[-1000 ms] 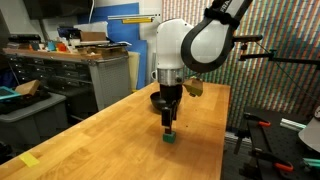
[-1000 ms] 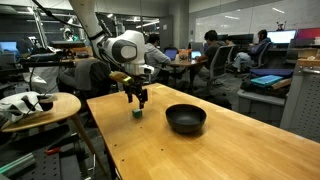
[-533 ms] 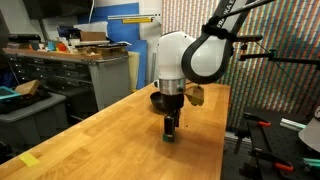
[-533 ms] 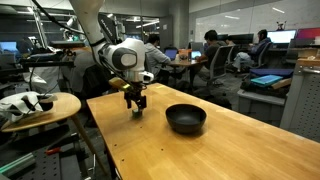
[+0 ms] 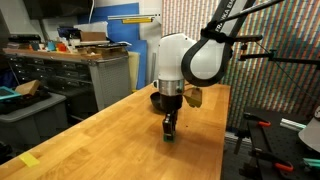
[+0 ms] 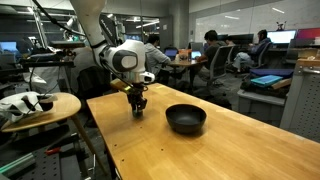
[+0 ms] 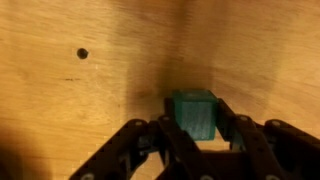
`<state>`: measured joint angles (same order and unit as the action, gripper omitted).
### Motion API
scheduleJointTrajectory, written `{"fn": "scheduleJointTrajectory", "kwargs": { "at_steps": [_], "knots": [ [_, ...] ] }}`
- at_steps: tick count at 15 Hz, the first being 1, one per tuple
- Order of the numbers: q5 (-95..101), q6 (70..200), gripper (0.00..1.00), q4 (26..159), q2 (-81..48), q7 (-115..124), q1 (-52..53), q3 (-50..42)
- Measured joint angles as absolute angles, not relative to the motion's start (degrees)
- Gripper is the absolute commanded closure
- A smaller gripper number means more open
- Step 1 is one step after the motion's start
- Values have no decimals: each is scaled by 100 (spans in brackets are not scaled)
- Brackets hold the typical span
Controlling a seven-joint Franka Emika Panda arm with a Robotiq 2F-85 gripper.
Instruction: Place the green block in the bowl
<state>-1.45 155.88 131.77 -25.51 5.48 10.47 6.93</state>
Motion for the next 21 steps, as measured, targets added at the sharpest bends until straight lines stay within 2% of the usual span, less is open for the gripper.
{"fn": "scheduleJointTrajectory", "kwargs": {
  "at_steps": [13,21],
  "knots": [
    [-187,15672,82,13052,-2072,545,773,620],
    [154,15307,82,12855,-1444,561,664,54]
  ]
}}
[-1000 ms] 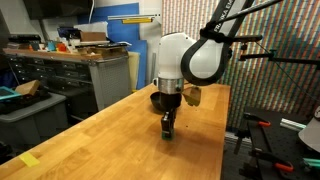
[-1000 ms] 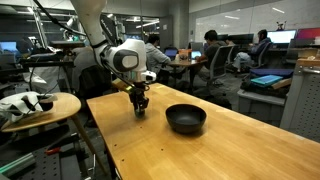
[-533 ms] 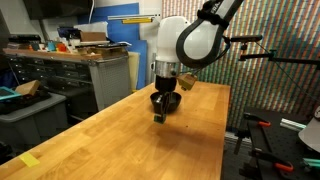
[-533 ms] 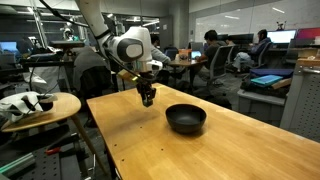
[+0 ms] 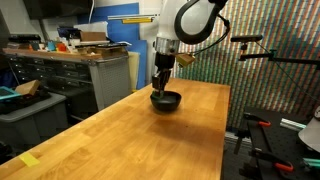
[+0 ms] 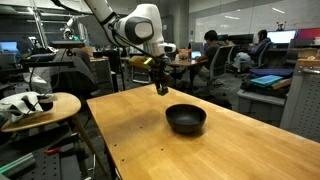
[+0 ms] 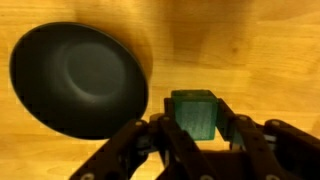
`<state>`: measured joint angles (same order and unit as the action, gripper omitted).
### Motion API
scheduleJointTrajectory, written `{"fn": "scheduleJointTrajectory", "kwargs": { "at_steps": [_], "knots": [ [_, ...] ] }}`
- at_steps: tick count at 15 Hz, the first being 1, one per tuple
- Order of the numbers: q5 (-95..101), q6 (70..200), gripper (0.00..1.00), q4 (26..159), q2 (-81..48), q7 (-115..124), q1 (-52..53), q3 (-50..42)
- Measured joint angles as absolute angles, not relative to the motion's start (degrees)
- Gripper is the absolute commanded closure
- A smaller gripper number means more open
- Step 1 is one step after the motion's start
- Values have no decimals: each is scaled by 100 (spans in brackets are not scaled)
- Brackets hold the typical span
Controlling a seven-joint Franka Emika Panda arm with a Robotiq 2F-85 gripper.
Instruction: Place the green block in the bowl
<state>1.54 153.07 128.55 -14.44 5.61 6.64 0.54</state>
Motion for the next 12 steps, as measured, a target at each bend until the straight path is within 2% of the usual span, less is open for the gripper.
{"fn": "scheduleJointTrajectory", "kwargs": {
  "at_steps": [7,12],
  "knots": [
    [737,15358,82,12729,-1698,831,462,-549],
    [542,15644,82,12471,-2294,751,221,-485]
  ]
}}
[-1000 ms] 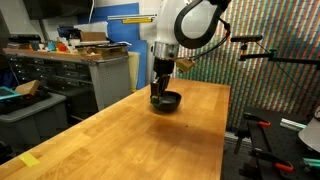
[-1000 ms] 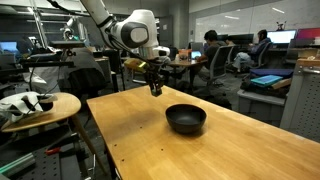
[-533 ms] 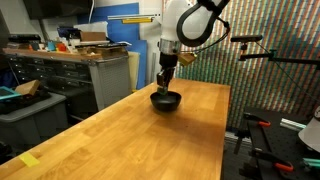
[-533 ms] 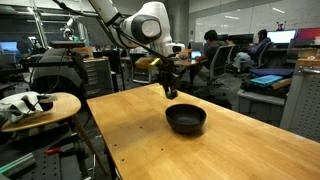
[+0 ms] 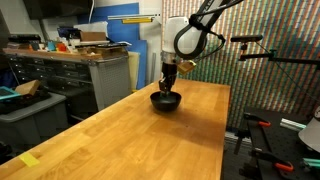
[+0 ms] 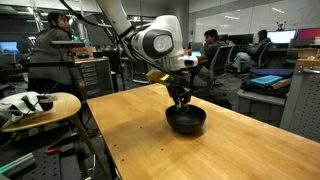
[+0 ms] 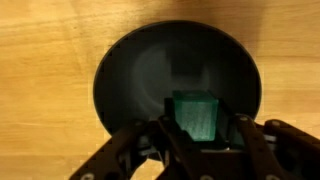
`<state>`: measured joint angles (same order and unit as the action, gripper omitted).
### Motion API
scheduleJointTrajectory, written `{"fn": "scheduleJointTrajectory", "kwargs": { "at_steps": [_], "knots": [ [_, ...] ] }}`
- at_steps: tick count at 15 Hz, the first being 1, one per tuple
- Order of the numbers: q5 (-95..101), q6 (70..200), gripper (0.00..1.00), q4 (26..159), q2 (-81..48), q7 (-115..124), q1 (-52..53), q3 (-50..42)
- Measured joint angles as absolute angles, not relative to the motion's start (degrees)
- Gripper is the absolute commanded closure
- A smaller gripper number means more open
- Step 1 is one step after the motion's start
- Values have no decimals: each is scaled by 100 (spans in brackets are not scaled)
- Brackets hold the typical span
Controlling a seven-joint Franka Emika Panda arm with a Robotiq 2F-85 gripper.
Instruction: Place the green block in the bowl
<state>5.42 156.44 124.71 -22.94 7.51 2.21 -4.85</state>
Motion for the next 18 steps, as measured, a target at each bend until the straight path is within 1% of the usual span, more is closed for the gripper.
{"fn": "scheduleJointTrajectory", "kwargs": {
  "at_steps": [4,5,6,8,10,11,18],
  "knots": [
    [485,15741,82,12205,-2821,666,154,-425],
    [485,15744,49,12144,-2929,651,153,-425],
    [485,15744,31,12084,-3022,635,153,-427],
    [495,15744,18,11988,-3148,610,153,-439],
    [513,15744,2,11922,-3188,589,153,-469],
    [537,15745,0,11886,-3187,587,153,-494],
    [645,15591,0,11592,-3005,572,142,-747]
  ]
}}
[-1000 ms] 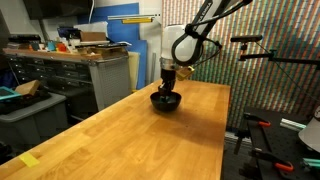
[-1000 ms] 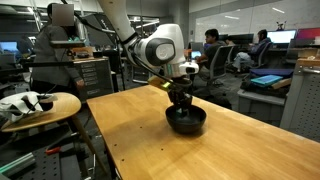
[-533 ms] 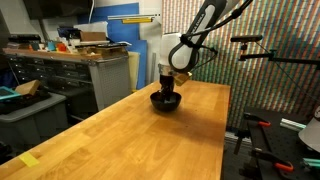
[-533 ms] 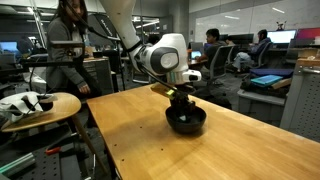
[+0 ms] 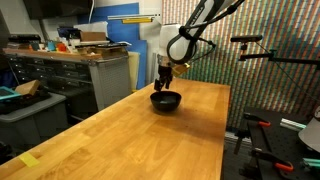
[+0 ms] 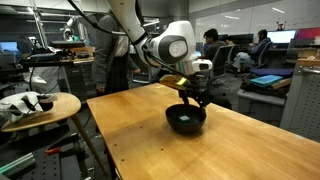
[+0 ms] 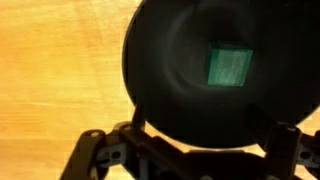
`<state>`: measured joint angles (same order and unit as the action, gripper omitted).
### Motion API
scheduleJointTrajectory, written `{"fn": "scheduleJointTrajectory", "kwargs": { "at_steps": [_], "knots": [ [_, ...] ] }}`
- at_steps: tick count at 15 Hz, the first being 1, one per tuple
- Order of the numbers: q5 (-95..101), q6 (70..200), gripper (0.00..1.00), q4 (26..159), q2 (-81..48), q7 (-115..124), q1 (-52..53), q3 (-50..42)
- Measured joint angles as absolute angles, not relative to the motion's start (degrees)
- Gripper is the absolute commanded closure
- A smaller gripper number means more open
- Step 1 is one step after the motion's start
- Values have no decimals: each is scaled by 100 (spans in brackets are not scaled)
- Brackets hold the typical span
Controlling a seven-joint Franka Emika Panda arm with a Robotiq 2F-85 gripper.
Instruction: Place the green block in the bowl
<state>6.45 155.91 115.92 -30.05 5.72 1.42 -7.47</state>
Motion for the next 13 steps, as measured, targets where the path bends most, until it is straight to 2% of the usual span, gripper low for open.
{"fn": "scheduleJointTrajectory", "kwargs": {
  "at_steps": [13],
  "knots": [
    [411,14224,0,11163,-2206,113,-30,-454]
  ]
}}
